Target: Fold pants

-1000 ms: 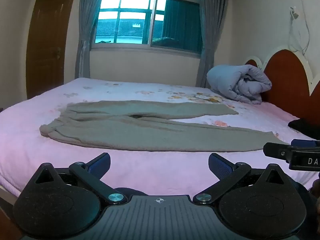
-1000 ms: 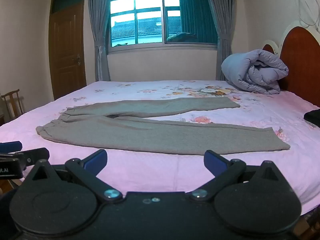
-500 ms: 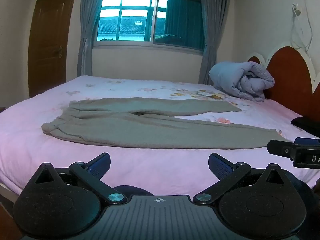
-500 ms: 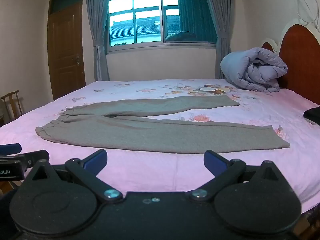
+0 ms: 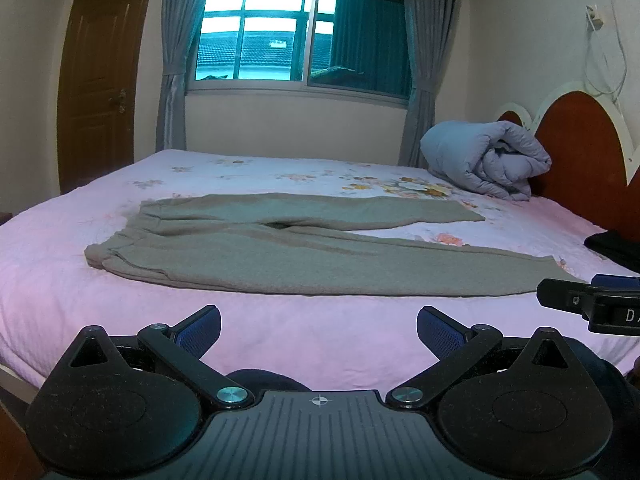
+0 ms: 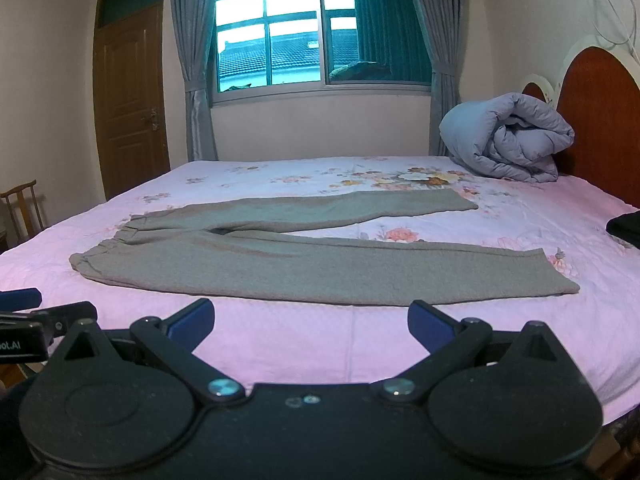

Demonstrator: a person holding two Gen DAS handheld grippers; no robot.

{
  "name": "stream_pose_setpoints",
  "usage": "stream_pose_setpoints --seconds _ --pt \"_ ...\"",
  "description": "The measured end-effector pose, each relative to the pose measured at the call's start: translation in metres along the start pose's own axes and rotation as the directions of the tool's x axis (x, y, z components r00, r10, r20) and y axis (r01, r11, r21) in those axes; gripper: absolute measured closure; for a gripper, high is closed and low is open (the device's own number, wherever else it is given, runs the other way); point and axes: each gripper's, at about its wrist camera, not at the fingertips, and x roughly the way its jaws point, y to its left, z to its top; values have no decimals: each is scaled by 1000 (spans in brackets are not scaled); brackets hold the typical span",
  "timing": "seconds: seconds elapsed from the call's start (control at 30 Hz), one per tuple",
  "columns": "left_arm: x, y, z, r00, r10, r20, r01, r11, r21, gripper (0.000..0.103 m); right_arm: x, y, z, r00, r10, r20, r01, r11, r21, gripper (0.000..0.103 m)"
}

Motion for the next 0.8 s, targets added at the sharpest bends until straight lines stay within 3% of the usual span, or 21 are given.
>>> stream_pose_setpoints --seconds 0.8 --pt "0 0 2 1000 0 -4 0 1000 -1 0 2 -1 1 1000 1 -4 -1 1000 2 6"
